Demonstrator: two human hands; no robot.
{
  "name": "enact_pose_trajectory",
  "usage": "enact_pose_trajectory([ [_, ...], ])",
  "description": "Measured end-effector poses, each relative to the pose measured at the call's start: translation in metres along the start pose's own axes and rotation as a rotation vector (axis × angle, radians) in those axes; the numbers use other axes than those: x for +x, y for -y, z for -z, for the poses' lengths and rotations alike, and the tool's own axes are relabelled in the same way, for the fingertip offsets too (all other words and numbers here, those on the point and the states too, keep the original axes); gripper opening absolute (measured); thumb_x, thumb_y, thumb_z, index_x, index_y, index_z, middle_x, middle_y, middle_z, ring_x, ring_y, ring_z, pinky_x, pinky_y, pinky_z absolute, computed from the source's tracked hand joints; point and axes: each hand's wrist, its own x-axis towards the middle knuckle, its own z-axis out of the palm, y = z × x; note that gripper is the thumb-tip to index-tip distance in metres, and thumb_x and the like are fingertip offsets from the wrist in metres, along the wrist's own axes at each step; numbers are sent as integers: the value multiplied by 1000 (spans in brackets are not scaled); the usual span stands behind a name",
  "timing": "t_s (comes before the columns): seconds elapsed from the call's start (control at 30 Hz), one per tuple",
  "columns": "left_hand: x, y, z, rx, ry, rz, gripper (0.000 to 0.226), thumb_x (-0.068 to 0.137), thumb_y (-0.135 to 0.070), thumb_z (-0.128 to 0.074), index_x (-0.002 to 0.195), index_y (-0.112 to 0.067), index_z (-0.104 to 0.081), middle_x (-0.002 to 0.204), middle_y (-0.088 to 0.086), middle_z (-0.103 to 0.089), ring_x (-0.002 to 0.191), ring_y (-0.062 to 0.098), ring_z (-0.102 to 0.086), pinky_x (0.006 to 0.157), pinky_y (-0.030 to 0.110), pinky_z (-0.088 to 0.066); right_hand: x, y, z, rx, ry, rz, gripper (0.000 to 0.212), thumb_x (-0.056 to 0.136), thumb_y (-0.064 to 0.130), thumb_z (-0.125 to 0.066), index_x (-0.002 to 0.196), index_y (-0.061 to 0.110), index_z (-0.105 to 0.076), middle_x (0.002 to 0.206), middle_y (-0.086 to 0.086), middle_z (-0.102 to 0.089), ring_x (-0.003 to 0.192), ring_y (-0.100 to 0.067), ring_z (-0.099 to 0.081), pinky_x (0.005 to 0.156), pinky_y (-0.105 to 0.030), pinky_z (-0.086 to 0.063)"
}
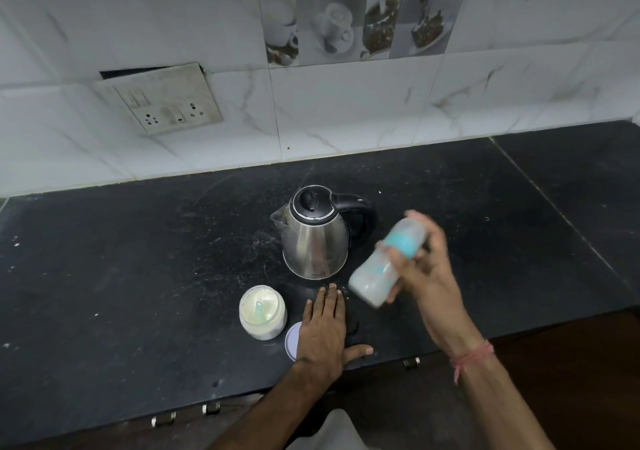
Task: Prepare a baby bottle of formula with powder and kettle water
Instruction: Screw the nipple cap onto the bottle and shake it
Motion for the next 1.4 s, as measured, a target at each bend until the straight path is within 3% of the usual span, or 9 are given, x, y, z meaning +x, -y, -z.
enact_pose_trajectory([
  [0.2, -1, 2, 1, -5, 10, 12, 135, 95, -92, -54, 181, -10, 10, 191, 10, 13, 178, 31, 9, 144, 50, 3, 4, -2, 2, -69, 153, -59, 73, 96, 16, -76, 156, 40, -43, 130, -14, -72, 106, -29, -77, 59, -39, -63],
  [0.33, 4, 1, -1, -13, 1, 4, 134, 94, -94, -53, 182, -11, 5, 191, 10, 10, 178, 30, 9, 144, 50, 3, 2, -7, -3, 46, -59, -80, 67, 95, 28, -75, 154, 39, -43, 136, -18, -65, 105, -25, -77, 62, -42, -64],
  [0.43, 0, 3, -6, -85, -31, 1, 133, 93, -92, -58, 183, -17, 4, 191, 8, 5, 178, 29, 5, 144, 48, 4, -6, -13, -7, -64, 157, -99, 70, 96, 17, -77, 153, 42, -44, 128, -15, -71, 106, -33, -77, 61, -46, -62],
  [0.57, 3, 2, -2, -13, -3, 5, 134, 95, -93, -52, 182, -11, 6, 191, 11, 11, 178, 31, 10, 144, 51, 3, -7, -18, -9, 118, -145, -53, 63, 98, 31, -71, 154, 40, -43, 134, -15, -64, 106, -31, -75, 60, -40, -62],
  [0.93, -4, 4, -3, -180, -50, 32, 133, 93, -87, -66, 182, -19, 5, 191, 5, 2, 178, 24, 5, 142, 42, 10, -10, -9, -13, -62, 186, -97, 71, 96, 21, -76, 155, 41, -42, 126, -13, -73, 105, -31, -77, 56, -38, -60],
  [1.07, 1, 4, -1, -59, -41, 11, 134, 93, -93, -58, 183, -14, 3, 192, 7, 5, 178, 28, 7, 143, 48, 4, -7, -9, -9, 65, -34, -97, 62, 100, 34, -77, 152, 42, -46, 130, -15, -69, 104, -28, -74, 54, -36, -58],
  [1.2, -5, 4, -2, -162, -45, 21, 135, 92, -89, -65, 182, -19, 7, 191, 6, 5, 178, 25, 5, 142, 43, 8, -9, -11, -6, -99, 291, -148, 69, 98, 24, -80, 153, 42, -44, 126, -16, -75, 109, -31, -77, 46, -31, -53],
  [1.33, 0, 3, 3, -51, -30, 13, 134, 94, -93, -56, 183, -13, 4, 192, 8, 8, 178, 28, 8, 143, 48, 4, -1, -5, -1, 29, 5, -88, 63, 98, 31, -75, 153, 42, -45, 131, -23, -69, 92, -24, -70, 43, -27, -50],
  [1.4, 0, 1, 3, -58, -27, 2, 132, 95, -92, -56, 183, -14, 4, 191, 8, 8, 178, 29, 8, 144, 49, 4, 2, -1, -1, -45, 123, -90, 65, 99, 32, -78, 153, 43, -44, 131, -22, -69, 89, -23, -72, 43, -27, -49],
])
